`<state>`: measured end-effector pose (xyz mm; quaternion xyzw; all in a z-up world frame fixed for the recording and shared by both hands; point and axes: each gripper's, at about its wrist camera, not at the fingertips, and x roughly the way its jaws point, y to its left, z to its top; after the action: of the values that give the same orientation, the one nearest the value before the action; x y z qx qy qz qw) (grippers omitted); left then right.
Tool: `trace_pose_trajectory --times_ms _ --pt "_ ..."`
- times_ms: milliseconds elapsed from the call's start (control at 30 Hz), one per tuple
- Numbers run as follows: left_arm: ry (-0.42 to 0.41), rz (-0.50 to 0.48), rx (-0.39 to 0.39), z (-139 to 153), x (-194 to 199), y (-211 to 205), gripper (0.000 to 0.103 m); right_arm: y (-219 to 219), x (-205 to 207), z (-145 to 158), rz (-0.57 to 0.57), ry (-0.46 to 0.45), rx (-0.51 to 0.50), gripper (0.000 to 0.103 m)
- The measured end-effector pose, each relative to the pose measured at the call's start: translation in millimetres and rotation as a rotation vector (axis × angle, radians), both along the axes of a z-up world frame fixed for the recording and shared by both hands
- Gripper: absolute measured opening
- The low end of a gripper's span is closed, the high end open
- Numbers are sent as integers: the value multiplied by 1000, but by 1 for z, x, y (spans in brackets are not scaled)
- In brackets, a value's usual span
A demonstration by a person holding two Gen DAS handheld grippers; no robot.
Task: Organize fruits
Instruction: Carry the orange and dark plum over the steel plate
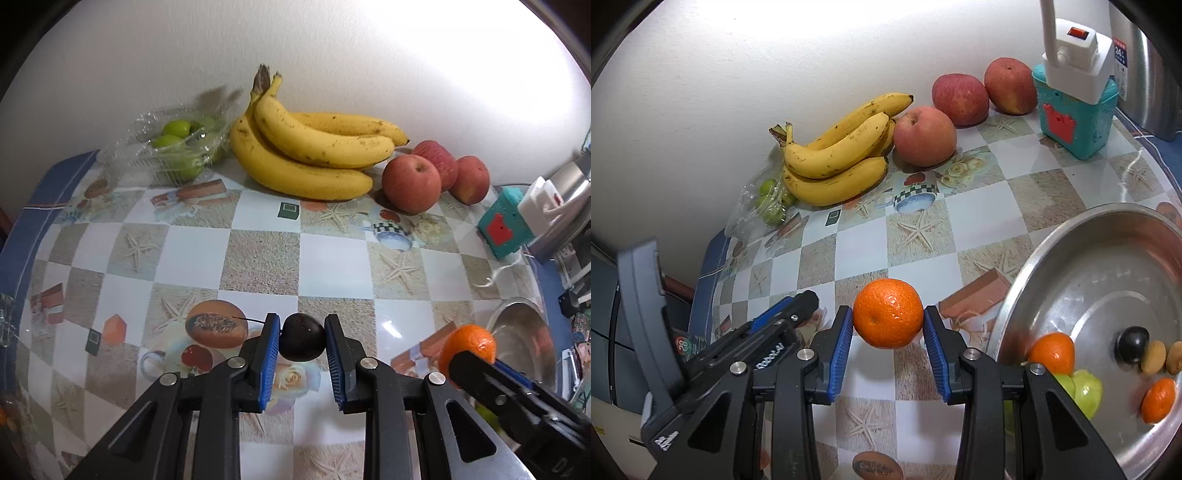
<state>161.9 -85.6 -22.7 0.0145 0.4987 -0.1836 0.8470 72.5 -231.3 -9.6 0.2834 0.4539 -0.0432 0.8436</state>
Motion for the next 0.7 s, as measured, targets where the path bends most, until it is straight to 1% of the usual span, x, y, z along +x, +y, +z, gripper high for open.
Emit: trace_pose_trajectory --times_ms 300,400,567,700 --pt "-46 -15 9 28 -22 1 27 2 -23 8 -8 6 -16 40" --pt "-51 -12 13 33 -31 4 27 3 -31 10 -14 10 -18 40" --pt "-47 1 -2 40 -49 9 27 5 -45 17 -25 8 -35 40" --pt "-44 8 5 42 -62 11 27 6 -59 23 -34 1 -46 40"
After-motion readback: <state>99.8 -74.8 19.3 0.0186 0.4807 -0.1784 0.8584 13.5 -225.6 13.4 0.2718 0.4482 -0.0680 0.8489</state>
